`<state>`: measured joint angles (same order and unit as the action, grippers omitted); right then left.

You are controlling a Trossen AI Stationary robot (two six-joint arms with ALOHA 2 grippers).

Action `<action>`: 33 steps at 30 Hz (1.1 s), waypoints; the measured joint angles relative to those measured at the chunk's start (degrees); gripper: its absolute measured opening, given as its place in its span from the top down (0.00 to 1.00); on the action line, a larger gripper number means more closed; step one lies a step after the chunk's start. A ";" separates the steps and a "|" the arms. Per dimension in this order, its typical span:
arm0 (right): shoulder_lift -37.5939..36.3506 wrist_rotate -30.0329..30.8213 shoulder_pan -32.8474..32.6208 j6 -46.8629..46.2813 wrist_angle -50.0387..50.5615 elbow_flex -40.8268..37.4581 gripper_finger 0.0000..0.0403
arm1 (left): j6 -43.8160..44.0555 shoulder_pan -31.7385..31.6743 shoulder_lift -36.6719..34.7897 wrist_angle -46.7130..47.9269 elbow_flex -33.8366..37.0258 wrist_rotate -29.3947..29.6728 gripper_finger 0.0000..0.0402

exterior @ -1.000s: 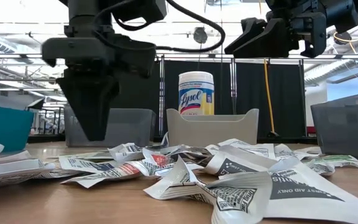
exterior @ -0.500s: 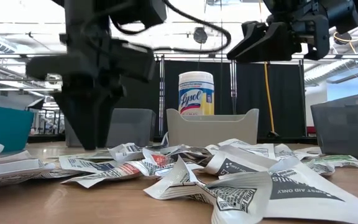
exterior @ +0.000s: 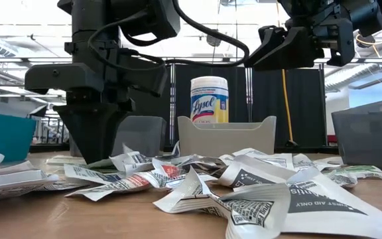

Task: Pick & Place First Aid Supplies
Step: Put the green bandage pack into the top black bin

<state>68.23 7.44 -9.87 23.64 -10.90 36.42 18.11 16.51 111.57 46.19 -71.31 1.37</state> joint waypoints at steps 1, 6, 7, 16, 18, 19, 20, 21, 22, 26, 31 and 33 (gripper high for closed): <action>0.00 0.01 0.00 0.00 0.01 0.00 0.65 | 0.14 0.02 0.00 0.05 0.01 0.01 0.72; 0.00 0.00 0.01 -0.02 0.02 0.00 0.65 | 0.46 0.07 0.02 0.17 0.07 0.30 0.84; 0.00 0.00 0.00 -0.02 0.02 0.00 0.65 | 0.46 0.07 0.02 0.19 0.07 0.30 0.85; 0.00 0.02 0.00 -0.02 0.00 0.00 0.65 | 1.14 0.02 -1.94 1.51 0.39 0.36 0.85; 0.00 0.00 0.02 0.00 0.00 0.00 0.65 | 1.46 0.02 -2.82 1.82 0.39 0.82 0.85; 0.00 0.00 0.02 -0.01 0.00 0.00 0.65 | 1.63 0.02 -3.14 1.97 0.38 1.17 0.85; 0.00 0.02 0.02 0.00 -0.02 0.00 0.65 | 1.90 0.02 -3.44 2.18 0.37 1.51 0.85; 0.00 0.00 0.02 0.00 0.00 0.00 0.65 | 2.04 0.02 -3.67 2.34 0.37 1.68 0.85; 0.00 0.02 0.00 -0.01 0.01 0.00 0.65 | 2.14 0.02 -3.87 2.36 0.37 1.68 0.85; 0.00 0.01 0.01 0.00 0.00 0.00 0.65 | 2.12 0.02 -5.17 3.41 0.31 1.92 0.84; 0.00 0.02 0.00 0.00 -0.02 0.00 0.65 | 2.23 -0.29 -7.89 8.15 0.31 6.43 0.84; 0.00 0.01 0.00 0.00 -0.21 0.00 0.65 | 2.38 -0.72 -9.66 9.67 0.26 8.73 0.84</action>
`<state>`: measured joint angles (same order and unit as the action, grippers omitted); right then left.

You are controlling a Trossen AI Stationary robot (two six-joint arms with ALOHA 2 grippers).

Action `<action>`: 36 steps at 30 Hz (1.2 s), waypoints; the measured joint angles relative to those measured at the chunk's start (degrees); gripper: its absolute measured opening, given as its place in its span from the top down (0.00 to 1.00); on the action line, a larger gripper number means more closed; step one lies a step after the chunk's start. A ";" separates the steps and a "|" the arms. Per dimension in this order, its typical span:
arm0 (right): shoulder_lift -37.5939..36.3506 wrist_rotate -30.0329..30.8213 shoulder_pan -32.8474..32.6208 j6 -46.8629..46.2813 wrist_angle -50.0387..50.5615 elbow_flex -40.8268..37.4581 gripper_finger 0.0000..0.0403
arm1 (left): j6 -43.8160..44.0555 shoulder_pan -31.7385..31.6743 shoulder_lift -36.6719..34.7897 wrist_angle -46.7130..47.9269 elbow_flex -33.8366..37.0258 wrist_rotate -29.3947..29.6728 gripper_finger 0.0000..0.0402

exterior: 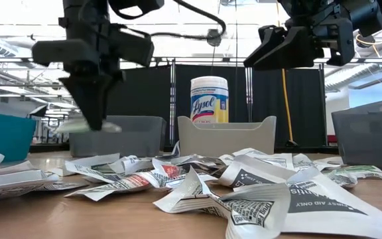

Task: Pick & Place First Aid Supplies
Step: Put the green bandage pack into the top black bin

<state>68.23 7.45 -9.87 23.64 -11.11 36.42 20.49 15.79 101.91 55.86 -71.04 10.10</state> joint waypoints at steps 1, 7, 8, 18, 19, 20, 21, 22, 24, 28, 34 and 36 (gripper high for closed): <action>0.00 0.00 0.02 0.00 -0.17 0.00 0.65 | 0.06 -0.34 -1.03 0.88 0.00 1.18 0.84; 0.00 -0.01 0.02 0.85 -1.12 0.00 0.65 | -2.54 -3.91 -8.07 5.45 -0.07 11.17 0.84; 0.00 -0.01 0.01 0.88 -1.12 0.00 0.65 | -3.52 -4.99 -9.03 5.77 -0.07 12.72 0.84; 0.00 -0.01 0.00 0.66 -1.27 0.00 0.65 | -17.13 -20.50 -13.55 4.14 -0.13 16.30 0.84; 0.00 -0.01 0.00 0.66 -1.27 0.00 0.65 | -18.42 -22.30 -13.52 3.68 -0.13 15.08 0.84; 0.00 -0.01 0.02 0.67 -1.27 0.00 0.65 | -19.73 -23.97 -13.48 3.12 -0.13 13.72 0.84; 0.00 -0.01 0.01 0.66 -1.27 0.00 0.65 | -20.76 -25.52 -13.38 2.45 -0.13 12.34 0.84; 0.00 -0.01 0.01 0.66 -1.27 0.00 0.65 | -21.83 -27.02 -13.36 1.88 -0.13 10.83 0.84; 0.00 -0.01 0.01 0.66 -1.26 0.00 0.65 | -23.31 -29.60 -13.27 1.24 -0.13 7.52 0.84; 0.00 -0.01 0.00 0.68 -1.08 0.00 0.65 | -25.92 -33.12 -13.27 0.99 -0.13 3.25 0.84; 0.00 -0.01 0.01 0.93 -1.08 0.00 0.65 | -27.57 -33.88 -13.27 0.82 -0.13 2.10 0.77; 0.00 -0.01 0.02 1.01 -1.08 0.00 0.65 | -27.52 -33.77 -13.27 0.82 -0.13 2.13 0.71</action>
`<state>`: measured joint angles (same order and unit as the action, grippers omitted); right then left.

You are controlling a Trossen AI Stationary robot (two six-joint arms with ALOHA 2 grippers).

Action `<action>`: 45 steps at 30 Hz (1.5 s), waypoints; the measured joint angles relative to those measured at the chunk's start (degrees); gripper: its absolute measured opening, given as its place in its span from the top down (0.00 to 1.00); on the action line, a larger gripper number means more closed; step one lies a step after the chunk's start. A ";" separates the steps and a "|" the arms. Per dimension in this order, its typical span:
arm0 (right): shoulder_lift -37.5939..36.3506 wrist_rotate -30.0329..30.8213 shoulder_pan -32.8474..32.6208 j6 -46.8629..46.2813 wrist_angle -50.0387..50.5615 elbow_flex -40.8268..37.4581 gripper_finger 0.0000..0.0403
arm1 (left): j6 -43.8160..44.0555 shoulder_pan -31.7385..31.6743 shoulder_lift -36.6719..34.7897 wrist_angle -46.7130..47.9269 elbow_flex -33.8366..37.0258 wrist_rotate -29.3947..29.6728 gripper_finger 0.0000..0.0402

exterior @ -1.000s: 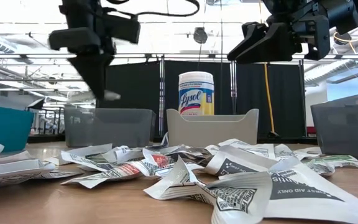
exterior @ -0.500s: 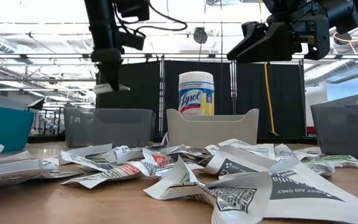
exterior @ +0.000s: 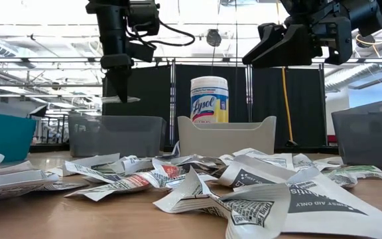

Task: Pick & Place First Aid Supplies
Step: Put the green bandage pack into the top black bin

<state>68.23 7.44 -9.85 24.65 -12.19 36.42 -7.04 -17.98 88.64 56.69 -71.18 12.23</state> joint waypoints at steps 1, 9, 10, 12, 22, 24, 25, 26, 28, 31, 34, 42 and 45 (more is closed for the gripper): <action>0.00 0.00 0.00 0.03 0.00 0.00 0.65 | 0.07 0.02 0.00 0.00 0.00 0.00 0.67; 0.00 0.00 -0.01 0.05 -0.82 0.00 0.65 | 1.56 0.04 0.01 0.04 0.02 0.00 0.43; 0.00 0.00 -0.01 0.05 -0.92 0.00 0.65 | 1.64 0.04 0.00 0.08 0.02 0.01 0.41; 0.00 0.00 0.00 0.06 -0.87 0.00 0.65 | 2.27 0.04 0.02 0.27 0.02 0.01 0.39; 0.00 0.00 -0.02 0.33 -1.70 0.00 0.65 | 10.03 8.54 -1.39 6.50 0.11 0.94 0.44; 0.00 0.00 -0.02 1.36 -3.28 0.00 0.65 | 11.81 11.88 -1.72 6.60 0.02 1.33 0.47; 0.00 0.00 -0.01 1.69 -4.02 0.00 0.65 | 12.87 13.67 -1.96 7.04 0.03 1.31 0.48; 0.00 0.00 -0.01 1.88 -4.78 0.00 0.65 | 14.11 15.52 -2.49 7.60 0.17 1.31 0.49; 0.00 -0.08 -0.02 2.64 -6.33 0.00 0.65 | 16.30 19.34 -3.49 7.72 0.00 1.91 0.52; 0.00 -1.15 -0.02 3.08 -7.68 0.00 0.65 | 20.76 25.17 -5.82 8.73 0.32 4.09 0.54; 0.02 -1.86 -0.02 0.85 -9.13 0.00 0.65 | 25.31 30.21 -7.18 6.90 0.23 4.92 0.56; 0.02 -1.68 -0.83 -1.51 -9.84 0.00 0.65 | 28.38 38.30 -4.48 -4.06 0.33 12.63 0.56; 0.02 -1.67 -1.91 -1.49 -8.54 0.00 0.65 | 25.56 37.95 -1.24 -8.34 0.33 13.55 0.57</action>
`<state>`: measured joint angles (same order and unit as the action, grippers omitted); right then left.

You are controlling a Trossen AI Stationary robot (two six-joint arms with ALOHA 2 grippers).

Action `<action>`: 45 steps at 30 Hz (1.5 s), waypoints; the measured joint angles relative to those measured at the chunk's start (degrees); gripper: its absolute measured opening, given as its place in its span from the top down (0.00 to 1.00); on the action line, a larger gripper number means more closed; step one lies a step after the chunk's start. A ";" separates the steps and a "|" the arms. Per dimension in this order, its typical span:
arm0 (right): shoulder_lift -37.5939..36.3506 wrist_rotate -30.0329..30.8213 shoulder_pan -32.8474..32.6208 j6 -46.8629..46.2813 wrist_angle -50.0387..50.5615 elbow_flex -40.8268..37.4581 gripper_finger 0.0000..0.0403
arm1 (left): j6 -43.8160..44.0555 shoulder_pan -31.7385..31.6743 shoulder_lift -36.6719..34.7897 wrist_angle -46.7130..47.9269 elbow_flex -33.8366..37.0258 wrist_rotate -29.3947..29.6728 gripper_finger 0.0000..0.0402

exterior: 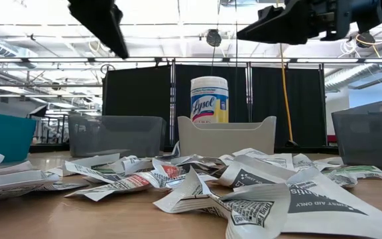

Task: Pick & Place First Aid Supplies
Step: Put the green bandage pack into the top black bin

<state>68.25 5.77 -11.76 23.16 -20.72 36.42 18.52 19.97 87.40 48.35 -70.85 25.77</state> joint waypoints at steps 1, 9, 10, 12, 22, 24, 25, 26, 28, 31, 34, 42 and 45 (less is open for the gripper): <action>0.00 0.05 -0.42 0.00 0.39 -0.03 0.65 | -0.89 -0.40 1.34 -1.29 0.00 0.00 0.57; 0.00 0.95 -3.05 1.28 0.60 -3.71 0.65 | -2.66 -6.67 13.15 -3.42 0.02 -5.12 0.60; 0.00 2.08 -3.35 1.40 0.59 -3.85 0.65 | -2.49 -7.46 14.00 -3.42 0.02 -5.92 0.60; 0.00 4.60 -3.83 1.00 0.58 -3.85 0.65 | -2.68 -9.08 15.50 -3.50 0.02 -6.82 0.60; 0.00 6.35 -5.55 0.66 2.54 -3.87 0.65 | -4.97 -13.55 17.24 -4.15 0.02 -14.41 0.60; 0.00 6.37 -5.79 1.11 3.08 -3.87 0.65 | -5.32 -13.62 17.24 -4.49 0.02 -15.34 0.60; 0.00 6.37 -6.00 1.38 3.35 -3.87 0.65 | -5.38 -13.62 17.24 -4.73 0.02 -15.34 0.60; 0.00 6.35 -6.11 1.45 3.53 -3.87 0.65 | -5.38 -13.62 17.24 -5.19 0.08 -15.34 0.60; 0.00 6.33 -6.33 1.51 3.84 -3.87 0.65 | -5.75 -13.73 17.24 -7.18 1.11 -15.40 0.60; 0.00 6.39 -6.69 1.53 3.90 -3.87 0.65 | -5.72 -14.31 17.26 -10.68 4.28 -18.07 0.60; 0.00 6.24 -6.96 1.53 3.90 -3.87 0.65 | -4.49 -14.72 17.26 -12.55 7.31 -19.41 0.59; 0.00 6.22 -7.12 1.57 3.88 -3.87 0.65 | -3.09 -14.65 17.06 -15.33 10.51 -17.30 0.48; 0.00 6.20 -7.12 1.57 3.88 -3.87 0.65 | -3.04 -14.62 17.06 -15.38 10.54 -17.62 0.45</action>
<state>68.25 11.97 -18.87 24.73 -16.84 32.56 15.48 5.35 104.47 32.97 -60.31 8.15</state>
